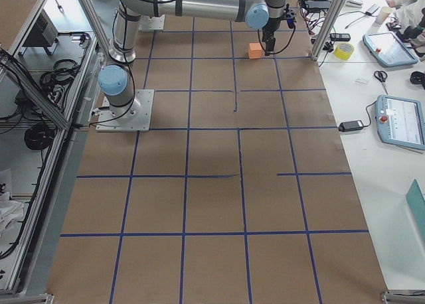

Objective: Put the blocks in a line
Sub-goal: 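Set the orange cube down mid-table, open and raise the right gripper, then reach the left gripper over to the orange cube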

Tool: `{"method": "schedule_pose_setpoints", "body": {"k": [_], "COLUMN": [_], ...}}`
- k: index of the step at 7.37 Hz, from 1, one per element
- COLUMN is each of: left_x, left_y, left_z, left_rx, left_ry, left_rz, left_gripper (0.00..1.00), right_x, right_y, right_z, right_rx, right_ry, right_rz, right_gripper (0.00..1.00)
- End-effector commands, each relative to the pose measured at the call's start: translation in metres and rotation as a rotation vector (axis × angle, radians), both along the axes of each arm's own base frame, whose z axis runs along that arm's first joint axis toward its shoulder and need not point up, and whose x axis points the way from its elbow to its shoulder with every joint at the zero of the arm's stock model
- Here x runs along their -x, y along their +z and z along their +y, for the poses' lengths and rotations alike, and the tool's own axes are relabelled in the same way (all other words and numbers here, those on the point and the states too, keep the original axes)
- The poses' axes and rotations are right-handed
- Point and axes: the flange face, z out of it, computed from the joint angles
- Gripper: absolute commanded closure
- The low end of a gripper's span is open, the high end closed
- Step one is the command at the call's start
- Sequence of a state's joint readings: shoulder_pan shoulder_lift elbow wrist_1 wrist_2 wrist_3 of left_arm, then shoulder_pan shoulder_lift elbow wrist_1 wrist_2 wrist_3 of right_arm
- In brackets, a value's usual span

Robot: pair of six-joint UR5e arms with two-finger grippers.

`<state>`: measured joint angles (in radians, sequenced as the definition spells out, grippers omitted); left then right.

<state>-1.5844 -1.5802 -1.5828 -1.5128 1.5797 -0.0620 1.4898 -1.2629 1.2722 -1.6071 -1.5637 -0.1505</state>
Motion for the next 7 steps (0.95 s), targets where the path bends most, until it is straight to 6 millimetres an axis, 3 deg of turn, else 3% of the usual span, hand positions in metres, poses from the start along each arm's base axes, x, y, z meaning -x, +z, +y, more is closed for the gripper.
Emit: {"method": "schedule_pose_setpoints", "body": {"k": [1, 3, 4, 5, 7], "left_x": [0.018, 0.022, 0.022, 0.029, 0.068], "left_y": [-0.007, -0.025, -0.045, -0.064, -0.111], "left_z": [-0.002, -0.017, -0.042, -0.077, -0.127], "left_rx": [-0.009, -0.044, -0.005, 0.077, 0.102], "left_ry": [-0.034, -0.055, -0.059, -0.067, -0.154], "left_rz": [-0.002, 0.006, 0.007, 0.022, 0.025], "left_gripper": [0.00, 0.00, 0.00, 0.00, 0.00], "right_x": [0.026, 0.033, 0.033, 0.026, 0.032], "right_y": [0.039, 0.044, 0.055, 0.050, 0.041], "right_z": [0.040, 0.050, 0.058, 0.054, 0.056], "right_rx": [0.023, 0.023, 0.046, 0.045, 0.002], "right_ry": [0.016, 0.008, 0.016, 0.019, 0.014], "right_rz": [0.008, 0.054, 0.043, -0.013, -0.015], "right_gripper": [0.00, 0.00, 0.00, 0.00, 0.00]}}
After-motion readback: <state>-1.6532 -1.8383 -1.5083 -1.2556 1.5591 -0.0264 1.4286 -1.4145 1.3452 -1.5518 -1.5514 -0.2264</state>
